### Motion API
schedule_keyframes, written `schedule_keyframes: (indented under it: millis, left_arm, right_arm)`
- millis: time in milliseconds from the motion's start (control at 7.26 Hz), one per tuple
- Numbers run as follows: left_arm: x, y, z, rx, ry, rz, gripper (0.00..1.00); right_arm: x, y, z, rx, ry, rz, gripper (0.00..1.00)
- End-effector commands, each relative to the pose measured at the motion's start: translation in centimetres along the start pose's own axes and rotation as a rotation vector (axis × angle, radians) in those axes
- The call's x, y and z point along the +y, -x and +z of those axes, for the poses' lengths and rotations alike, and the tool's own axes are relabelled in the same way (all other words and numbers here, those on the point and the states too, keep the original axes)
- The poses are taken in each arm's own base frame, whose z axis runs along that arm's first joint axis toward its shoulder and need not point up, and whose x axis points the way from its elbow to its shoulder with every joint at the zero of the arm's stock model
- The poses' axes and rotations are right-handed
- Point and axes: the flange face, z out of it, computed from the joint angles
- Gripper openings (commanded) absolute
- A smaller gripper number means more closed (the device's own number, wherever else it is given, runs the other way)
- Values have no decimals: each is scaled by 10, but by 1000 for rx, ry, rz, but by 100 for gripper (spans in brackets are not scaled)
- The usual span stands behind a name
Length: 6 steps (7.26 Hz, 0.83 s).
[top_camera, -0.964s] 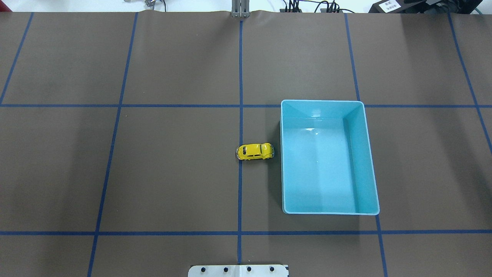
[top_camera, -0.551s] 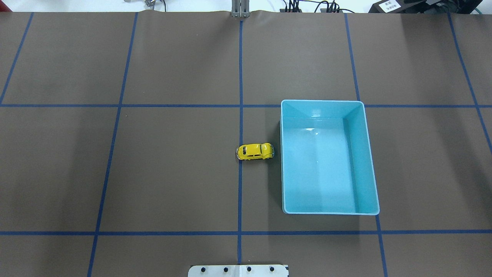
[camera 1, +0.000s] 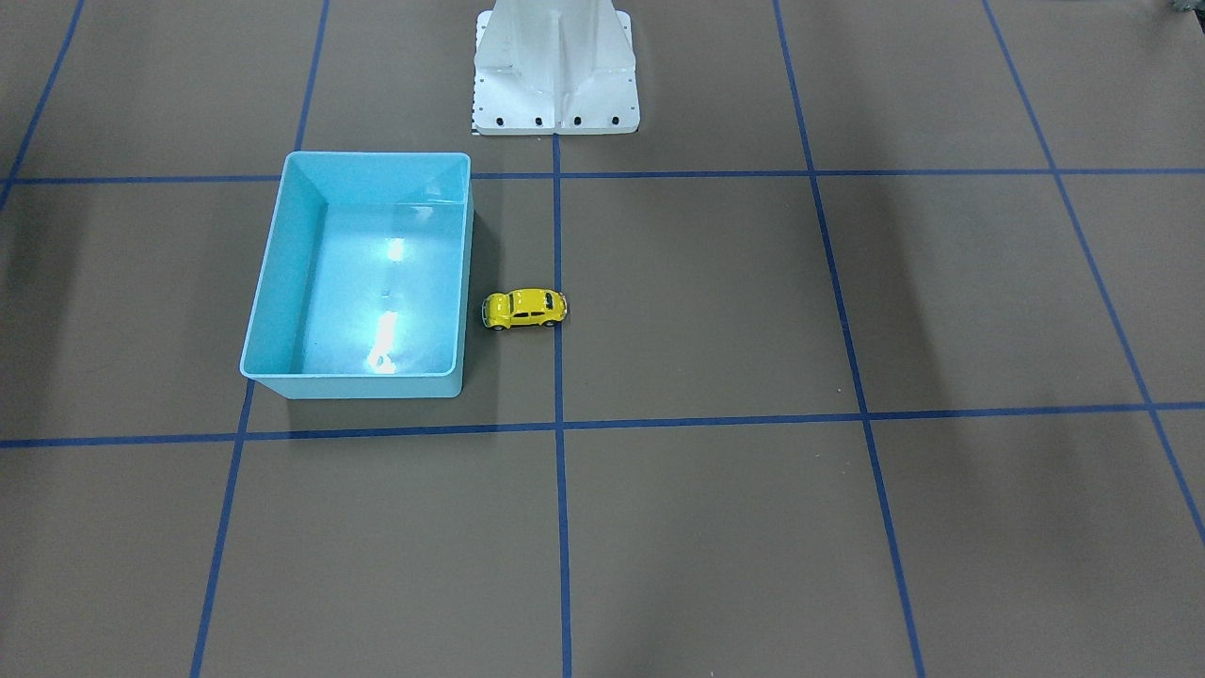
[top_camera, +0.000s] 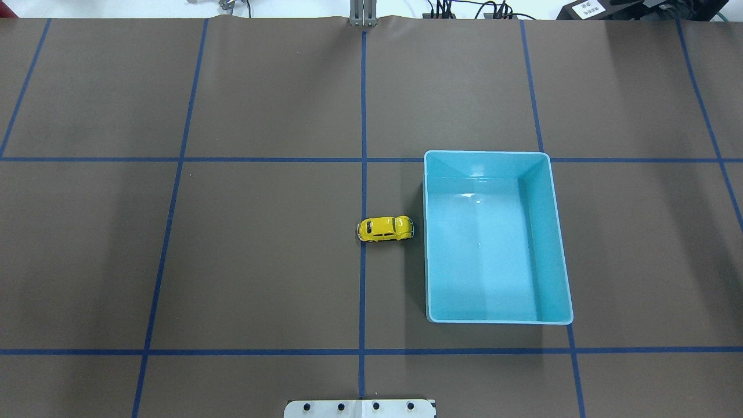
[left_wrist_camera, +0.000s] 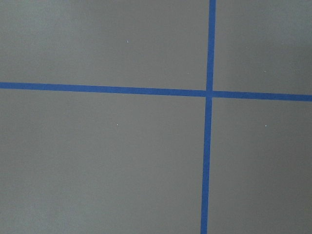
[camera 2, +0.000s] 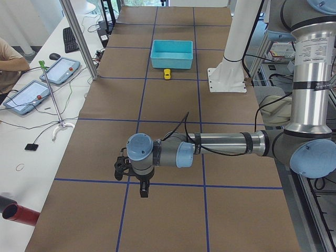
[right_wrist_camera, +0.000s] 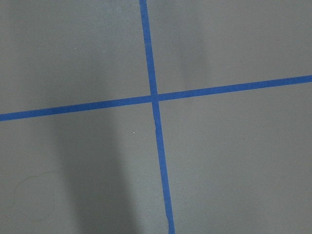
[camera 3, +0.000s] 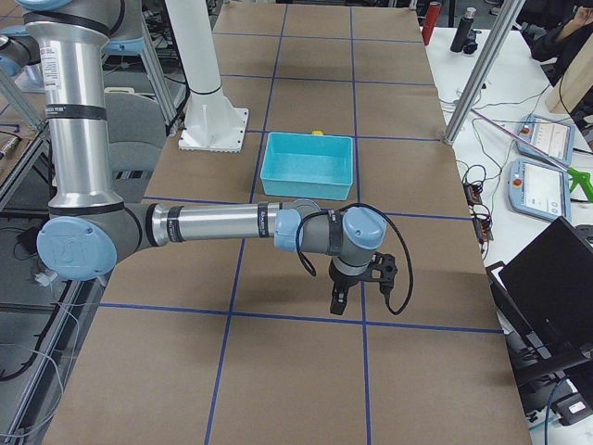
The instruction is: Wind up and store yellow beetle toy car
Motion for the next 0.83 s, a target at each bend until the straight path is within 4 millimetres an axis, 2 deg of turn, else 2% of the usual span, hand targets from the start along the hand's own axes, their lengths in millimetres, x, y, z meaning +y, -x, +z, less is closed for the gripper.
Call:
schedule_keyframes:
  millis: [0,688]
  left_arm:
    - [0,0,0,0,0,0,100]
    - [0,0,0,0,-1,1,100]
  right_arm:
    - [0,0,2,-14,4,2,100]
    - [0,-4,4,-3,4,6,100]
